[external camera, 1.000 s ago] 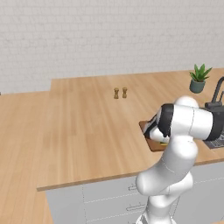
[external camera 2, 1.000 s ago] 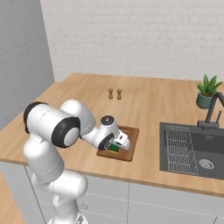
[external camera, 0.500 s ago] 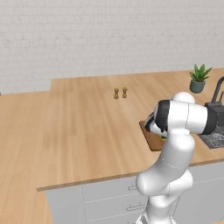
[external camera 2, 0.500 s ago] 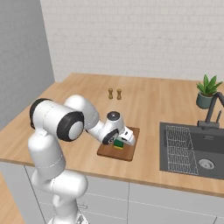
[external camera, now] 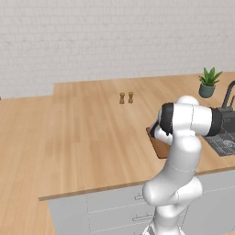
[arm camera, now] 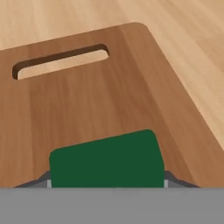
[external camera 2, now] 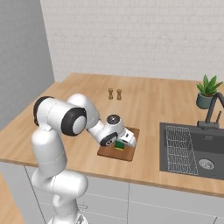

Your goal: Pick up the sponge from the counter and clean the cutting board by briefly scrubbing or pressing down on the cutting board. Once finished, release the sponge.

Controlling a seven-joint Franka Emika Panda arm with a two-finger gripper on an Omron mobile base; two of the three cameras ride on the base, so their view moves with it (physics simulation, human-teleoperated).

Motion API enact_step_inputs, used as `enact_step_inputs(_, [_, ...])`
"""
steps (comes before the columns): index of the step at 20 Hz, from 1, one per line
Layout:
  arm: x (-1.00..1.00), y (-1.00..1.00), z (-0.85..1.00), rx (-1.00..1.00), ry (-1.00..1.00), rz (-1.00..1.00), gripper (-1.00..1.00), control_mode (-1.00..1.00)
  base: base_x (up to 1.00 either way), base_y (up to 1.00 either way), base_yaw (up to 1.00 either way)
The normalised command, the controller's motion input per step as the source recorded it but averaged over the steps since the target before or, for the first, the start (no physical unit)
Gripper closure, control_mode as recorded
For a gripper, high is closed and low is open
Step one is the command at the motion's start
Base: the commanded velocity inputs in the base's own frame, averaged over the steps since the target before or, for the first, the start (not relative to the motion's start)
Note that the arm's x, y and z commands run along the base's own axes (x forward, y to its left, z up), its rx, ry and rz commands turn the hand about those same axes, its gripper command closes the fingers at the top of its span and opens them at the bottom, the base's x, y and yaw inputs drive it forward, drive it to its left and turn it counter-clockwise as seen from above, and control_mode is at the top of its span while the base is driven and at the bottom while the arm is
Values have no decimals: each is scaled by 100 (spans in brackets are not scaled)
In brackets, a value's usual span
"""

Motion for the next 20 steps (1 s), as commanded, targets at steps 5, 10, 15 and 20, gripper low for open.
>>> enact_step_inputs(5, [13,10,25,0,-2,-4,100,-100,0,0,0])
enact_step_inputs(10, [35,39,28,-1,0,-1,100,-100,0,0,0])
enact_step_inputs(15, [27,42,2,-1,0,0,100,-100,0,0,0])
enact_step_inputs(20, [0,6,-64,0,1,0,100,-100,0,0,0])
